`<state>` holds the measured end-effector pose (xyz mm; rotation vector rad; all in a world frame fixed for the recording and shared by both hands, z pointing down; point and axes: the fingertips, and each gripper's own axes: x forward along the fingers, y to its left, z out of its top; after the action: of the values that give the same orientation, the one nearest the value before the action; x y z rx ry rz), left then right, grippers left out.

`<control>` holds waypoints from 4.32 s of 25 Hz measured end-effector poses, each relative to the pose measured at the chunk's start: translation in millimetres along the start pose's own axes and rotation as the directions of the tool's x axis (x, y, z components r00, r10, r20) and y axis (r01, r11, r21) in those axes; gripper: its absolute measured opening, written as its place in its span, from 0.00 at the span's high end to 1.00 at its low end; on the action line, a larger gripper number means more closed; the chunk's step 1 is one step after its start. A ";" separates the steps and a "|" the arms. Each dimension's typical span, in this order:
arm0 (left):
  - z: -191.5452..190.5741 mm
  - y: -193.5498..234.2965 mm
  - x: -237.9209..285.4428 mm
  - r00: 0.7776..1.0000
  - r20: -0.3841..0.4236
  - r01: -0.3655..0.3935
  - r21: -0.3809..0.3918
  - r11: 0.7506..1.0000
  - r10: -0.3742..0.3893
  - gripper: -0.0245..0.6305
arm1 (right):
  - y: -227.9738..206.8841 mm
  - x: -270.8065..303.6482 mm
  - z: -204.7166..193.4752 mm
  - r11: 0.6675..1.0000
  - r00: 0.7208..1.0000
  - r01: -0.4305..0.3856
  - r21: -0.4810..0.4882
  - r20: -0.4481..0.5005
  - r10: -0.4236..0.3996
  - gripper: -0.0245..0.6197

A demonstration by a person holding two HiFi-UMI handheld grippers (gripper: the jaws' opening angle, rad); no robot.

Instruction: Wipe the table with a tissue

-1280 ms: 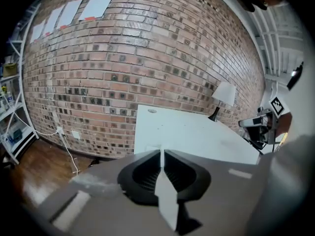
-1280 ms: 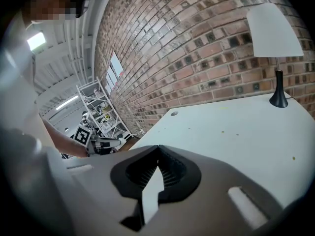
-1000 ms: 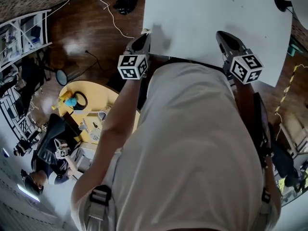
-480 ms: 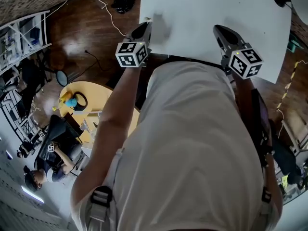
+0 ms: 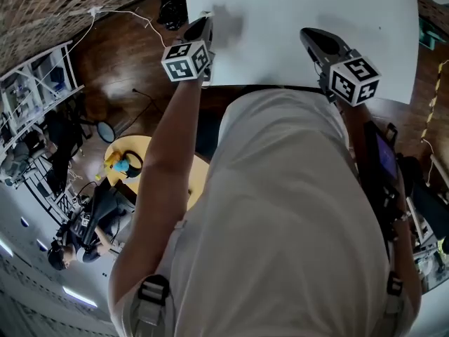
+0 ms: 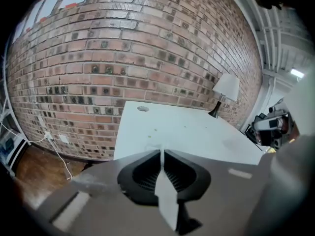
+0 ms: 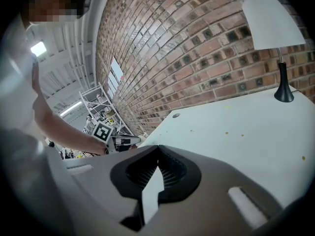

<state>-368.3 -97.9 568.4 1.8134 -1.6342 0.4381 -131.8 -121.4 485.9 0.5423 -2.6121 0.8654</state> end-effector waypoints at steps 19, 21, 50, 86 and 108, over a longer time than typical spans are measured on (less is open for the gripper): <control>41.0 41.8 80.2 0.985 -0.075 -0.145 0.117 0.983 0.154 0.92 | -19.8 -19.6 -3.8 0.997 0.998 0.056 0.047 0.001 -0.057 0.95; 39.5 39.1 82.1 0.984 -0.074 -0.150 0.141 0.979 0.161 0.92 | -22.7 -18.7 -1.6 0.997 0.998 0.064 0.052 0.005 -0.064 0.95; 69.2 42.0 77.2 0.993 0.029 -0.117 0.005 0.993 0.116 0.93 | -25.9 -13.6 0.7 0.995 0.997 0.077 0.060 0.012 -0.078 0.95; 35.3 -42.5 48.2 0.997 0.002 0.077 0.054 0.996 -0.077 0.93 | -1.1 -23.0 7.9 0.978 0.973 0.199 0.066 0.102 -0.205 0.95; 36.9 -101.2 35.4 0.999 0.040 -0.023 0.138 0.990 0.018 0.93 | -54.9 -40.6 14.4 0.997 0.994 0.076 0.017 0.076 -0.077 0.95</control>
<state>-270.5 -147.6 539.5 1.9184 -1.6861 0.5408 -74.4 -161.1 485.0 0.6868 -2.6364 0.8549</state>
